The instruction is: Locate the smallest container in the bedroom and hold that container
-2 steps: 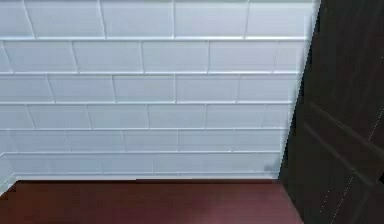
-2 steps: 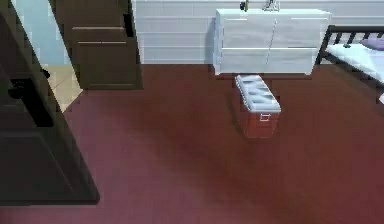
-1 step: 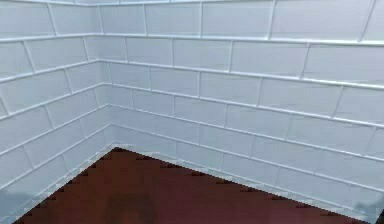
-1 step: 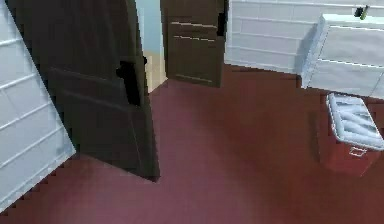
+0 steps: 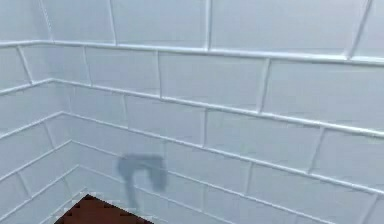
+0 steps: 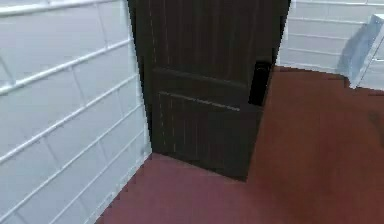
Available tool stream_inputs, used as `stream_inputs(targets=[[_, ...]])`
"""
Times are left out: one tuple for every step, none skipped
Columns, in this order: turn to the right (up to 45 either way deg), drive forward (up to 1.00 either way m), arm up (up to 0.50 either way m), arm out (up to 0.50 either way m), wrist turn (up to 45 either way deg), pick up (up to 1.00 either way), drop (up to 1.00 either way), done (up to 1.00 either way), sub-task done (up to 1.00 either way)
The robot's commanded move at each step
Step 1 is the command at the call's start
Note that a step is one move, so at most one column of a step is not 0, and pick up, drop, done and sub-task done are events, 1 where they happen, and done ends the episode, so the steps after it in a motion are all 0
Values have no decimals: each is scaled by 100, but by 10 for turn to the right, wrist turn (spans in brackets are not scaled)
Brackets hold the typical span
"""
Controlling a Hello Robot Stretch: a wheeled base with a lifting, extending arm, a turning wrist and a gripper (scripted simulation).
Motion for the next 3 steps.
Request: stream_inputs(targets=[[-450,0,0,0,0,0,0,0,0],[-270,0,0,0,0,0,0,0,0],[0,90,0,0,0,0,0,0,0]])
